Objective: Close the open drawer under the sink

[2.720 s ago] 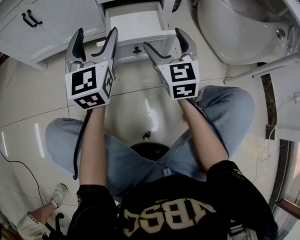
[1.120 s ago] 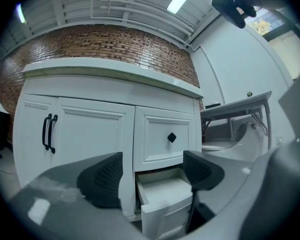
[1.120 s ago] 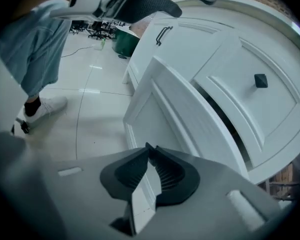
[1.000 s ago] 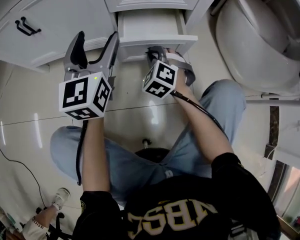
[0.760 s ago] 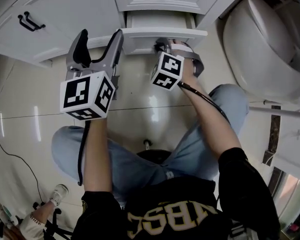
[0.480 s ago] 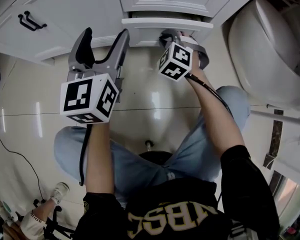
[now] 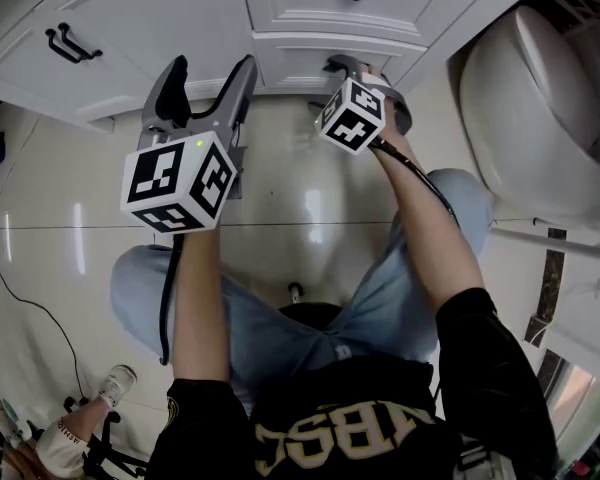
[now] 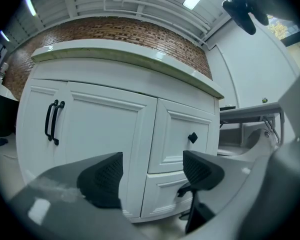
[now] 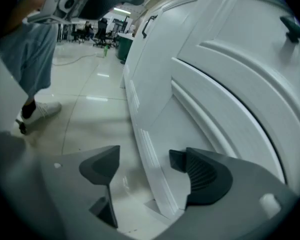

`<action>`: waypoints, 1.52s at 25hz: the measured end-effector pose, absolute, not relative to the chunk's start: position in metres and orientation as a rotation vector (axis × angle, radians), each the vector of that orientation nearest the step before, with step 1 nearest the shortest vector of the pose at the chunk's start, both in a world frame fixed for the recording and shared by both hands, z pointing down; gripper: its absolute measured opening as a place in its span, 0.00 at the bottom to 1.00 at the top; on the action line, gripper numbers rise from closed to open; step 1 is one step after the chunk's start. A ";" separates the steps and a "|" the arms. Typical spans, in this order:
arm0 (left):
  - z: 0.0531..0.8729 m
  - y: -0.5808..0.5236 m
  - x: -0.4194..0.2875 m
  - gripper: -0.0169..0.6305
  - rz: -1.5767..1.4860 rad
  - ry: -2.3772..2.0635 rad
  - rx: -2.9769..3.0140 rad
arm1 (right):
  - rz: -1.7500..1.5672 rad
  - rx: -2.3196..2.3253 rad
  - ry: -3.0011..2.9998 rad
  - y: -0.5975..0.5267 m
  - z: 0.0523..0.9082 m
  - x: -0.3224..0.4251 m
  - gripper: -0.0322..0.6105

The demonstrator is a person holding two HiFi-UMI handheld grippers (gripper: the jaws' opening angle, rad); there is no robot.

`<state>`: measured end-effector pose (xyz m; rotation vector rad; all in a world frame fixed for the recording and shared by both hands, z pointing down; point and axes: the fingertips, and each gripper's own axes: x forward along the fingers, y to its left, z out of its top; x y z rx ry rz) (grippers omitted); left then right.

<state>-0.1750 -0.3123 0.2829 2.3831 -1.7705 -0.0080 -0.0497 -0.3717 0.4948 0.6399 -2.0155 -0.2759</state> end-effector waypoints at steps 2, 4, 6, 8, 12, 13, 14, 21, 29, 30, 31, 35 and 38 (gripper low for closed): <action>0.274 -0.311 -0.174 0.61 -0.036 -1.773 2.391 | -0.208 0.652 -2.095 -0.362 0.490 -0.054 0.74; 0.269 -0.308 -0.172 0.61 -0.042 -1.766 2.404 | -0.113 0.740 -2.180 -0.353 0.475 -0.052 0.74; 0.263 -0.305 -0.173 0.61 -0.057 -1.769 2.405 | -0.016 0.837 -2.265 -0.346 0.451 -0.048 0.74; 0.257 -0.298 -0.171 0.61 -0.076 -1.772 2.406 | 0.009 0.915 -2.327 -0.338 0.422 -0.044 0.74; 0.241 -0.272 -0.152 0.61 -0.105 -1.736 2.453 | -0.041 1.095 -2.415 -0.321 0.362 -0.027 0.74; 0.237 -0.265 -0.148 0.61 -0.102 -1.740 2.469 | -0.045 1.153 -2.429 -0.316 0.348 -0.019 0.74; 0.232 -0.258 -0.145 0.61 -0.099 -1.750 2.482 | -0.041 1.219 -2.439 -0.310 0.335 -0.009 0.75; 0.210 -0.206 -0.120 0.59 -0.151 -1.765 2.506 | -0.010 1.609 -2.573 -0.245 0.254 0.052 0.76; 0.194 -0.140 -0.075 0.59 -0.085 -1.759 2.666 | -0.121 1.815 -2.534 -0.156 0.221 0.091 0.76; 0.200 -0.133 -0.073 0.59 -0.076 -1.754 2.660 | -0.140 1.816 -2.516 -0.149 0.222 0.093 0.76; 0.207 -0.127 -0.070 0.59 -0.063 -1.743 2.654 | -0.147 1.817 -2.507 -0.142 0.223 0.095 0.76; 0.220 -0.105 -0.044 0.59 -0.005 -1.673 2.707 | -0.164 1.836 -2.485 -0.119 0.226 0.108 0.76; 0.214 -0.096 -0.039 0.59 0.019 -1.701 2.751 | -0.186 1.847 -2.498 -0.104 0.218 0.112 0.76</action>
